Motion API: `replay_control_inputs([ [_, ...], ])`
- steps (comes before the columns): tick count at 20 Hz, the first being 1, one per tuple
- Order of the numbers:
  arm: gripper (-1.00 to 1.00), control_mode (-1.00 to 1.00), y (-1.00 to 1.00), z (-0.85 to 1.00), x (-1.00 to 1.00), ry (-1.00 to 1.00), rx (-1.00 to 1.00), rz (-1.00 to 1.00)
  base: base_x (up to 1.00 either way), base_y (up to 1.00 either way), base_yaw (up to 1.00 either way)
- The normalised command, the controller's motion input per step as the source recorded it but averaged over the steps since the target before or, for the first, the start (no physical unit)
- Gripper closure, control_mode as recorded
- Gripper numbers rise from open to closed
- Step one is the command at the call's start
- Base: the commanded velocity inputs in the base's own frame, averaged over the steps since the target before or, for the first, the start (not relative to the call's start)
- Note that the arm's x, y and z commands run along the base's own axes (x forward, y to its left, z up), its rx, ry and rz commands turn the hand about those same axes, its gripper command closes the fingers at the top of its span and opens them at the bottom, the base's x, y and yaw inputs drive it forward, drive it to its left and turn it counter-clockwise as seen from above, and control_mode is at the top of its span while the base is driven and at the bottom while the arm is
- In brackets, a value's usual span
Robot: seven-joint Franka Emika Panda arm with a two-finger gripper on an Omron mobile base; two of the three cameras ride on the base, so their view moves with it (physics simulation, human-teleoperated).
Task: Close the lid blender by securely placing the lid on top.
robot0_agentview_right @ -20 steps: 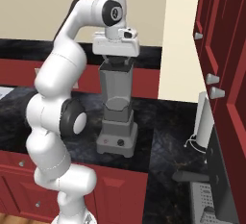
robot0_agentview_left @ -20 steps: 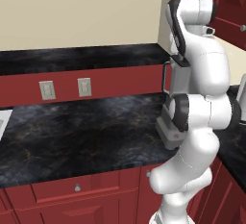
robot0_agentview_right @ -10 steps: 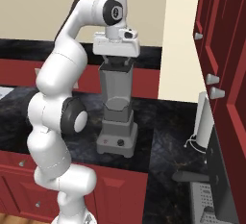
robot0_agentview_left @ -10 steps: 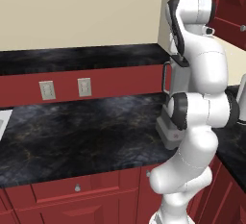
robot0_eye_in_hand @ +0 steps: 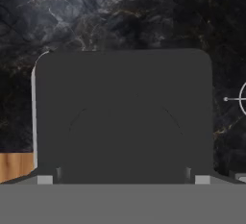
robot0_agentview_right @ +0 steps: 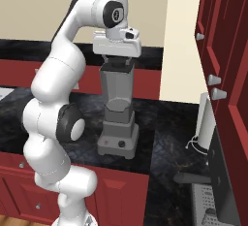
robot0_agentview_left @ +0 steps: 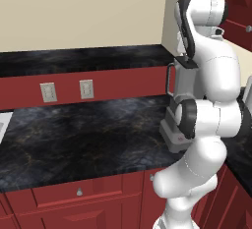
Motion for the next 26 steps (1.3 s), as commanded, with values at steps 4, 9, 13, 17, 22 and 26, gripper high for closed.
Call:
replay_control_inputs([
  [4,-1.0,-1.0,0.04,0.06,-0.25,-0.25,-0.02,0.0,0.0,0.0,0.0],
  [9,-1.0,-1.0,0.16,0.2,-0.68,-0.35,-0.02,0.0,0.0,0.0,0.0],
  [13,-1.0,-1.0,0.44,0.25,-0.82,-0.33,-0.04,0.0,0.0,0.0,0.0],
  [17,-1.0,-1.0,0.54,0.19,-0.9,-0.27,-0.06,0.0,0.0,0.0,0.0],
  [22,-1.0,-1.0,0.63,0.17,-0.88,-0.22,-0.07,0.0,0.0,0.0,0.0],
  [26,-1.0,-1.0,0.59,0.11,-0.87,-0.21,-0.08,0.0,0.0,0.0,0.0],
])
